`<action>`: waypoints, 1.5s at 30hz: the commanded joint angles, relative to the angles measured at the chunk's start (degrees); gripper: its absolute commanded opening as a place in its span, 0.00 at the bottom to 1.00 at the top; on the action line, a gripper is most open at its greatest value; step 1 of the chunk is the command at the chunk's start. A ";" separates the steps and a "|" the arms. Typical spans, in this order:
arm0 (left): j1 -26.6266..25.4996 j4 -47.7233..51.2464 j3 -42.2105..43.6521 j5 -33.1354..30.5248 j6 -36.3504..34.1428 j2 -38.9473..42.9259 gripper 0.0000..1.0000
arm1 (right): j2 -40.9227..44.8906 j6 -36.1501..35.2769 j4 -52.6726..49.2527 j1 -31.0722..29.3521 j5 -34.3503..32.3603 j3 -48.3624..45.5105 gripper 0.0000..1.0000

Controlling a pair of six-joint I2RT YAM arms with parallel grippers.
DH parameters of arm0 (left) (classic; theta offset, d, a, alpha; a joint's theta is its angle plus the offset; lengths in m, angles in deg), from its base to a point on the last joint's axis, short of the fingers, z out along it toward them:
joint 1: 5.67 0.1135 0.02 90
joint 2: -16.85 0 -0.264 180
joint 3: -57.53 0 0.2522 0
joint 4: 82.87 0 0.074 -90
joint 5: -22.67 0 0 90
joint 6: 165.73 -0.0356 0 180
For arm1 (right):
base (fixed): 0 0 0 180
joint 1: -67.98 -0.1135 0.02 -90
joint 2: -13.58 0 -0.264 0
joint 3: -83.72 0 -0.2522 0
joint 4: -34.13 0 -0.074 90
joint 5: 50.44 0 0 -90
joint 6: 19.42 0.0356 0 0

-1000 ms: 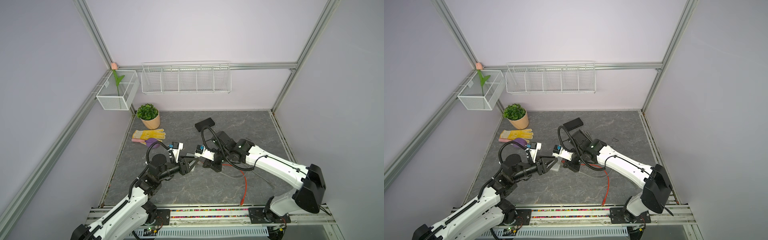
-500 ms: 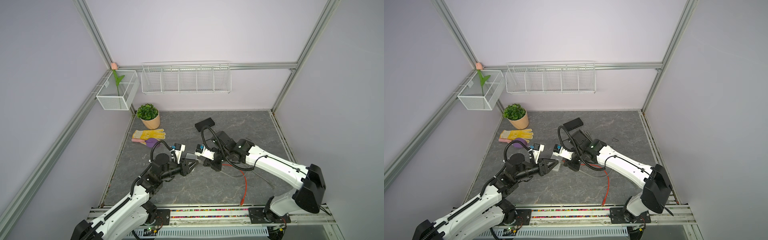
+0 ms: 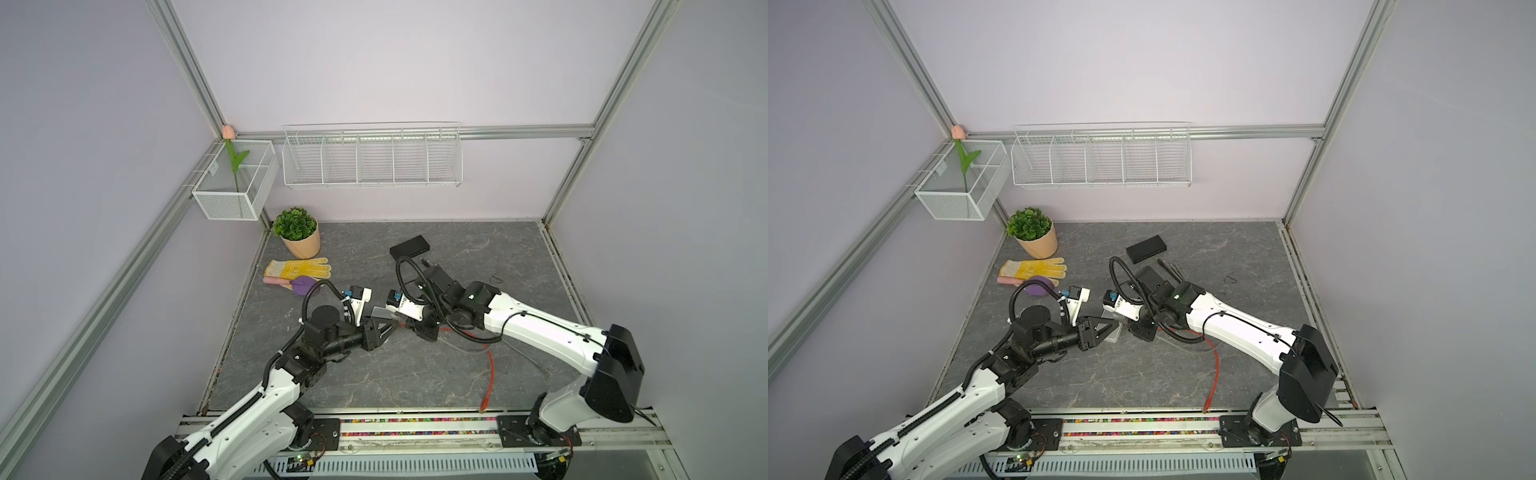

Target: Insert the plug into the switch port

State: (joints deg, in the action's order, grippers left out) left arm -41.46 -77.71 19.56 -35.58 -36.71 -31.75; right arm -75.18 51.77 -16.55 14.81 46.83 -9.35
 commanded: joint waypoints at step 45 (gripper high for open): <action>0.10 4.03 -5.51 -4.94 1.20 -2.86 0.28 | 2.17 0.79 4.31 -3.84 -5.70 -2.68 0.06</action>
State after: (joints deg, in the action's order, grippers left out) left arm -41.41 -72.70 15.69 -40.33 -35.57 -34.57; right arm -73.86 52.18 -13.10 11.58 41.04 -11.08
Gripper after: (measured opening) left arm 0.282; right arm 0.084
